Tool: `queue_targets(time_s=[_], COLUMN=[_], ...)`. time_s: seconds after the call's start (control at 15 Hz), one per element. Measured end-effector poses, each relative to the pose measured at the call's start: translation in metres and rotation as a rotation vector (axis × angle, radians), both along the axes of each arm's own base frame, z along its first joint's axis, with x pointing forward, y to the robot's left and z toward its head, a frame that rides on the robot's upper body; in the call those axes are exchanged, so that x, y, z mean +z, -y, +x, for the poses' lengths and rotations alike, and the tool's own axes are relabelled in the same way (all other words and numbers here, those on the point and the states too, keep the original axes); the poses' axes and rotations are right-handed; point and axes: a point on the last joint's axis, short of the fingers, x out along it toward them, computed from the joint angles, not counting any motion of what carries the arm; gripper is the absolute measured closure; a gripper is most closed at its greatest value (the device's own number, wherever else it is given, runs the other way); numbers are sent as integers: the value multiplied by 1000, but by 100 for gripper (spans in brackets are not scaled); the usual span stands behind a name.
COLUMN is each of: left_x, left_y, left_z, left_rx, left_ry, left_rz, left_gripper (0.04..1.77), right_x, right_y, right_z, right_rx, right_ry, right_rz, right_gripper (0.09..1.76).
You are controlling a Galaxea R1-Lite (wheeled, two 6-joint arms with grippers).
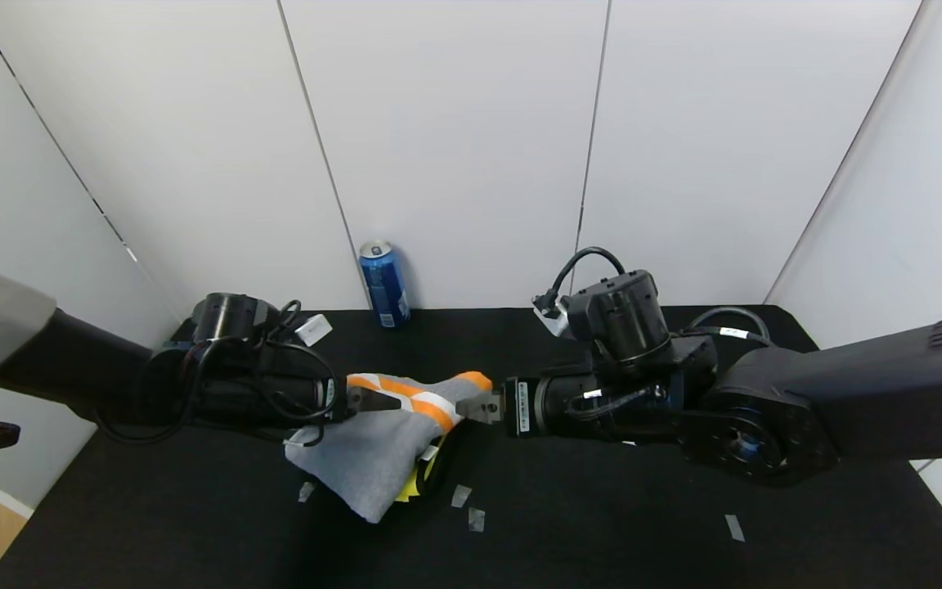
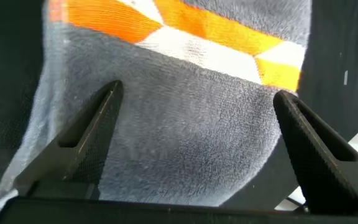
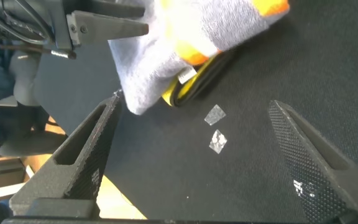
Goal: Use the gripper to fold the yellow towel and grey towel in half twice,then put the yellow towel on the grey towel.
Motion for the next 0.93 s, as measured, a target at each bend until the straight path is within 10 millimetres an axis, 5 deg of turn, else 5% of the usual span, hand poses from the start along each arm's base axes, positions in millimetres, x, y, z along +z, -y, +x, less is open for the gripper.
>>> queue_targets(time_s=[0.53, 0.93], left_x=[44, 105], left_y=[-11, -10], left_z=[-21, -77], left_rx=[38, 28], left_ry=[94, 161], left_rz=[-7, -6], left_gripper=[10, 10], right_x=[25, 46], right_y=[9, 36], right_z=[-19, -52], right_rx=[9, -44], right_ry=[31, 73], right_rz=[34, 20], right_gripper=[15, 14])
